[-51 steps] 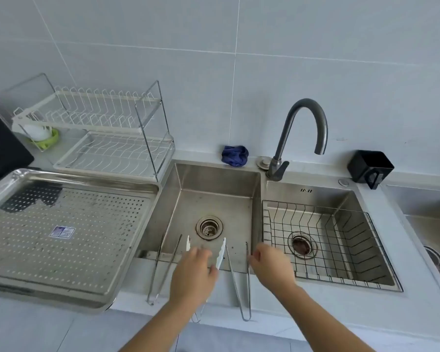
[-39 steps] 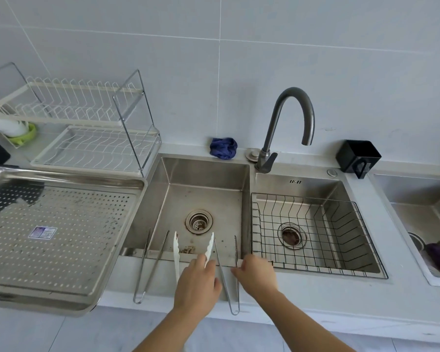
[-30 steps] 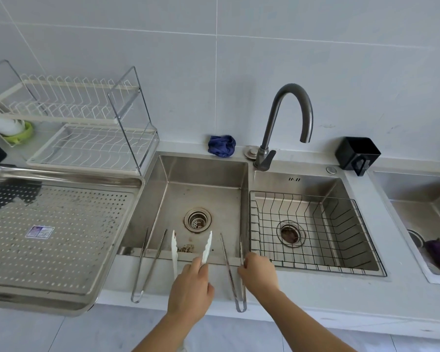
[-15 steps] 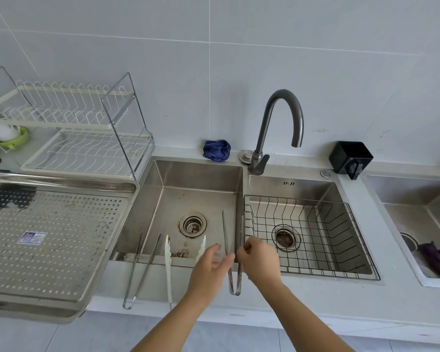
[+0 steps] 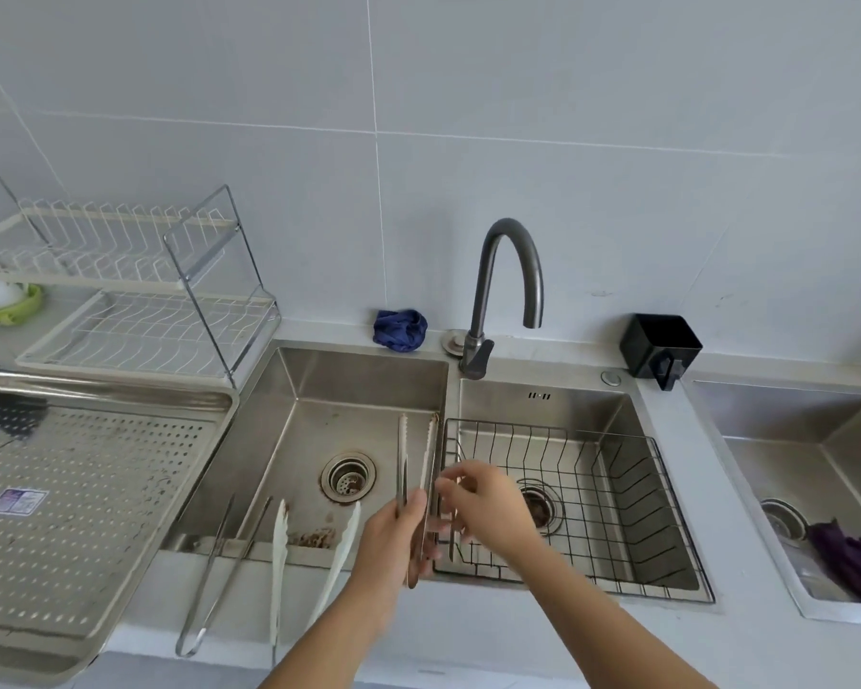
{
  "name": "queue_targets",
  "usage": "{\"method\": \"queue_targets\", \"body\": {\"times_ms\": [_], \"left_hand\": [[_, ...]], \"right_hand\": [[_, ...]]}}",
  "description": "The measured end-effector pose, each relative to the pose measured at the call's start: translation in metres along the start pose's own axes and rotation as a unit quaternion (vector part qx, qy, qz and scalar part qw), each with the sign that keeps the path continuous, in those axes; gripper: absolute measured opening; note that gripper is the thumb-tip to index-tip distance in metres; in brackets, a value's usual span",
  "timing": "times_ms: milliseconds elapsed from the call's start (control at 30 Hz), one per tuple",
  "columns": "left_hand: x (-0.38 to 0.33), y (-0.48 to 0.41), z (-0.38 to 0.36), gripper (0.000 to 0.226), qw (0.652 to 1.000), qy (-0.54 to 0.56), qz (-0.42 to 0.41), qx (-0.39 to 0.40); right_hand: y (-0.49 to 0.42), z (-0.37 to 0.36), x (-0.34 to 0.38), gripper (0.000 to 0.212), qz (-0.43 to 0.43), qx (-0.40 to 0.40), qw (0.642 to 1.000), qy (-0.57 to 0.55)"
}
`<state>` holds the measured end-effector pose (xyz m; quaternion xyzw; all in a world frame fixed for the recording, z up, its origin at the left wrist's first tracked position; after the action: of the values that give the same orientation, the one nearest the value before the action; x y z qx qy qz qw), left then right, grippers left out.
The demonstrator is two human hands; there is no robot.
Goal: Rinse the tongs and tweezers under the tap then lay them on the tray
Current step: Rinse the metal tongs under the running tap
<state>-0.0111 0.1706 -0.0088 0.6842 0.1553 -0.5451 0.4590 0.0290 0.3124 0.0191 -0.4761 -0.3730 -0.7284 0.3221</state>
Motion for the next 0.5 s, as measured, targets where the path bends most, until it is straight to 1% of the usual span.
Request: {"method": "queue_targets", "body": {"times_ms": [67,133,267,333,433,500], "left_hand": [[-0.001,-0.009,0.007,0.033,1.000,-0.007,0.010,-0.018],[-0.004,-0.020,0.013,0.041,1.000,-0.008,0.014,-0.023],[-0.010,-0.047,0.021,0.058,1.000,0.004,0.025,0.002],[-0.015,-0.059,0.022,0.059,1.000,0.009,0.022,0.019],[-0.024,-0.075,0.026,0.055,1.000,0.004,0.014,0.024],[-0.027,-0.083,0.027,0.051,1.000,0.003,0.009,0.019]], "right_hand": [[-0.027,0.018,0.000,0.012,-0.029,-0.012,0.998,-0.057],[-0.059,0.037,-0.004,0.012,-0.072,-0.034,0.985,-0.154],[-0.120,0.076,-0.011,0.013,-0.139,-0.136,0.927,-0.320],[-0.144,0.087,-0.012,0.019,-0.153,-0.168,0.905,-0.359],[-0.172,0.091,-0.006,0.035,-0.149,-0.174,0.902,-0.366],[-0.186,0.090,-0.001,0.041,-0.152,-0.168,0.902,-0.367]]}}
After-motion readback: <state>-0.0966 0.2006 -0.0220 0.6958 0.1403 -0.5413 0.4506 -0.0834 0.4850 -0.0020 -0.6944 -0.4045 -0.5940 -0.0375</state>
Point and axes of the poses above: each hand's wrist, its own y-axis away from the middle knuckle, its own z-axis out of the back of the hand, x = y × z, the point moved 9 cm from there along -y, towards the middle knuckle, and after that the axes turned 10 degrees about -y, right-handed, at the moved point
